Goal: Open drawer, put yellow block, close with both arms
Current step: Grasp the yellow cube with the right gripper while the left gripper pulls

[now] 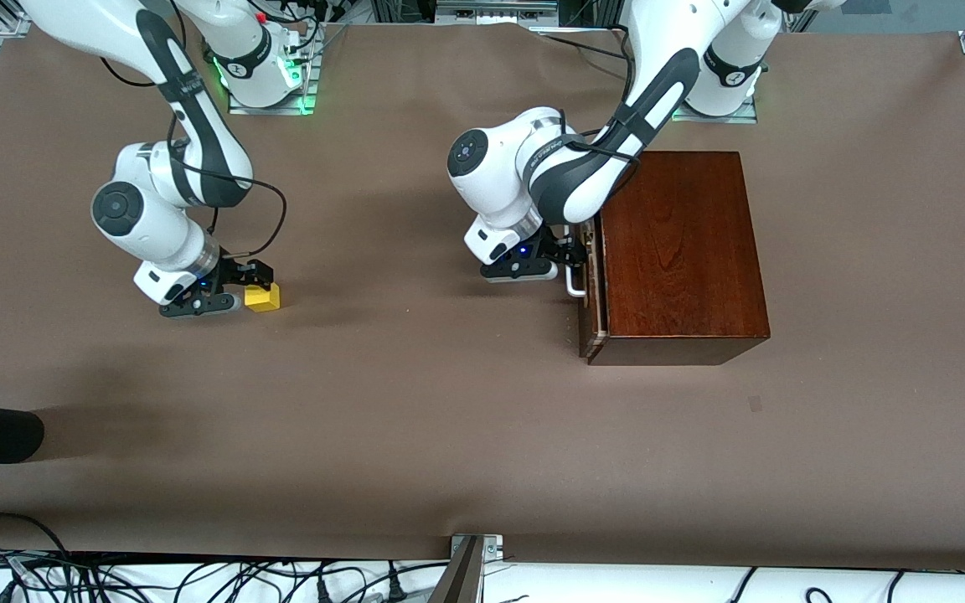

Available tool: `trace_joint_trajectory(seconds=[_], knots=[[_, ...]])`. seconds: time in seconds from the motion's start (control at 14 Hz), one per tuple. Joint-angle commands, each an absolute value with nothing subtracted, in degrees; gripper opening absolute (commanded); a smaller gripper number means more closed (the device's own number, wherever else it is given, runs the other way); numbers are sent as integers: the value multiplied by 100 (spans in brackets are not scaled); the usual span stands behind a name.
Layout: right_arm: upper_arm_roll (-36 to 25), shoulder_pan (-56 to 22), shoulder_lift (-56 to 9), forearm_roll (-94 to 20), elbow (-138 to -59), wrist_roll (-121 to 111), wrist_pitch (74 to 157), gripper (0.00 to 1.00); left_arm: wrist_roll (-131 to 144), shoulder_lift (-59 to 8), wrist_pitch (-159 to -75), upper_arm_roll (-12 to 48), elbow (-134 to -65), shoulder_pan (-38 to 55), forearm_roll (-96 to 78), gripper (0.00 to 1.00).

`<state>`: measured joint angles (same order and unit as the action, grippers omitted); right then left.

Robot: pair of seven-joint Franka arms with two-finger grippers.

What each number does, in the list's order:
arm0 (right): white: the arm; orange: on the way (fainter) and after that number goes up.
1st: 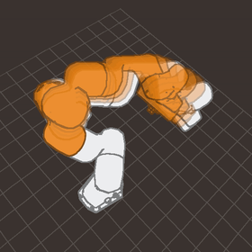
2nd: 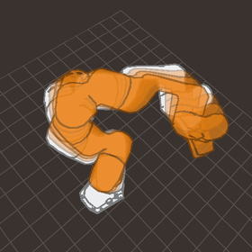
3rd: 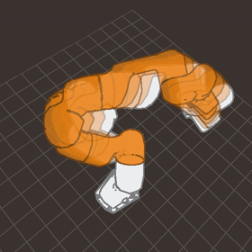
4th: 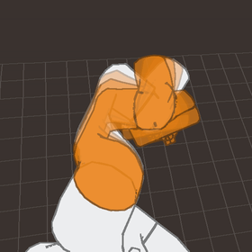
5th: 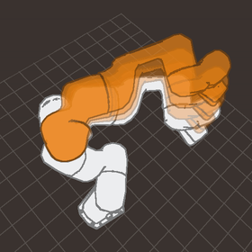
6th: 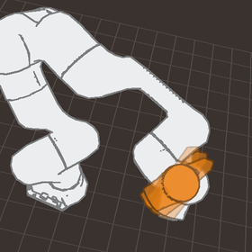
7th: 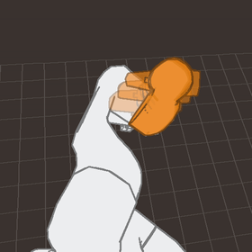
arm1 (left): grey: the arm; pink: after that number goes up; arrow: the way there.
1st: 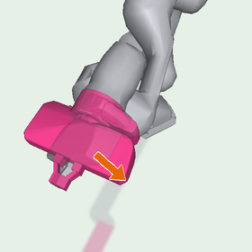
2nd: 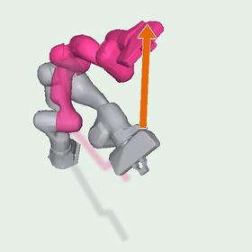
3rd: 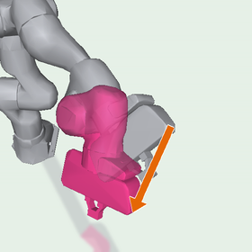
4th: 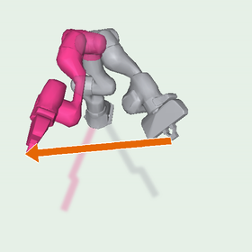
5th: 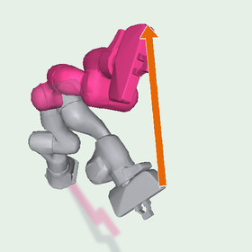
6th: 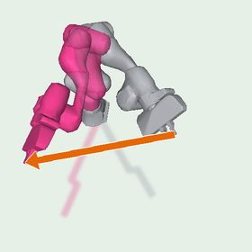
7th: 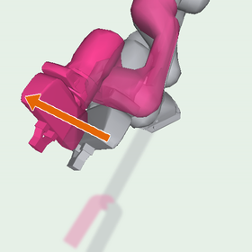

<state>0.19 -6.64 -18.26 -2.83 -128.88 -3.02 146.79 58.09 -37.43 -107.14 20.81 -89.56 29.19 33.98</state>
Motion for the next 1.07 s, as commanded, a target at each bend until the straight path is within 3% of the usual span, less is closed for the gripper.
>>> trace_joint_trajectory(seconds=[0.0,0.21,0.64,0.79,0.93,1.0], knots=[[26,-677,-1854,-290,-12964,-229,14862,100,5836,-4051,-10767,2083,-8360,3041,3034,100],[131,-694,-1854,-290,-12964,26,14862,100,5836,-4227,-10767,2074,-7964,3111,2962,100],[141,-694,-2065,-290,-12955,88,15126,96,5845,-4315,-10819,2074,-7910,3120,2953,100],[132,-694,-2101,-290,-12955,79,15126,77,6002,-4333,-11152,2074,-7910,3120,2822,100],[132,-694,-2109,-290,-12955,79,15126,46,6117,-4359,-11285,2074,-7901,3120,2707,100],[132,-694,-2118,-290,-12955,79,15126,37,6117,-4359,-11285,2074,-7901,3120,2707,100]])
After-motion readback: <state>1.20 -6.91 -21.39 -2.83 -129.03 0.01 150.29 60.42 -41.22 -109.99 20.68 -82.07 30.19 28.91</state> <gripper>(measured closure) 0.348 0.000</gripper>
